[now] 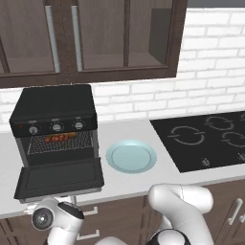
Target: Pick up the kebab skewer and baguette bread, and place them inside the toaster oven. Close the toaster oven door and start by setting the timer.
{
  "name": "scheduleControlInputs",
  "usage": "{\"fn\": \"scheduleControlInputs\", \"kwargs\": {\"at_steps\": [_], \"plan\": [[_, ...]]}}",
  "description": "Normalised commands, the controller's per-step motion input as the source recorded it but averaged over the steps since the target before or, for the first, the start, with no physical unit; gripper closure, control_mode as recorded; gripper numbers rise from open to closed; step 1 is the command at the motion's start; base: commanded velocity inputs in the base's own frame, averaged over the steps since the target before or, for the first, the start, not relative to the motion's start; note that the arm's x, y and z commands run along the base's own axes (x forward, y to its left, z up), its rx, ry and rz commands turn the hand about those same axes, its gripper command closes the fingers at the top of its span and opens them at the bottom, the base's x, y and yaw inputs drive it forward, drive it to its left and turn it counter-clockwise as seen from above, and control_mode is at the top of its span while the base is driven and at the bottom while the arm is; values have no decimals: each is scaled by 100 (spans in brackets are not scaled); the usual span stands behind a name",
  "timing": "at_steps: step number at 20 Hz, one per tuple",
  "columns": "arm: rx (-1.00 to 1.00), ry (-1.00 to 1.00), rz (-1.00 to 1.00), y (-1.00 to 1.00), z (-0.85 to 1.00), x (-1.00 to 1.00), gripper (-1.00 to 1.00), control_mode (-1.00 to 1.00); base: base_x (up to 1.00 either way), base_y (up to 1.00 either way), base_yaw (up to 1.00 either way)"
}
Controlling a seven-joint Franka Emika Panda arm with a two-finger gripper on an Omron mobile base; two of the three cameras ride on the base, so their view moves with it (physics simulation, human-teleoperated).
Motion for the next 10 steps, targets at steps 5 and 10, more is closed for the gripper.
{"fn": "scheduleControlInputs", "kwargs": {"at_steps": [5, 10], "plan": [[0, 0, 0, 0, -16, 20, -100, -100, 0, 0, 0], [0, 0, 0, 0, -12, 28, -100, -100, 0, 0, 0]]}}
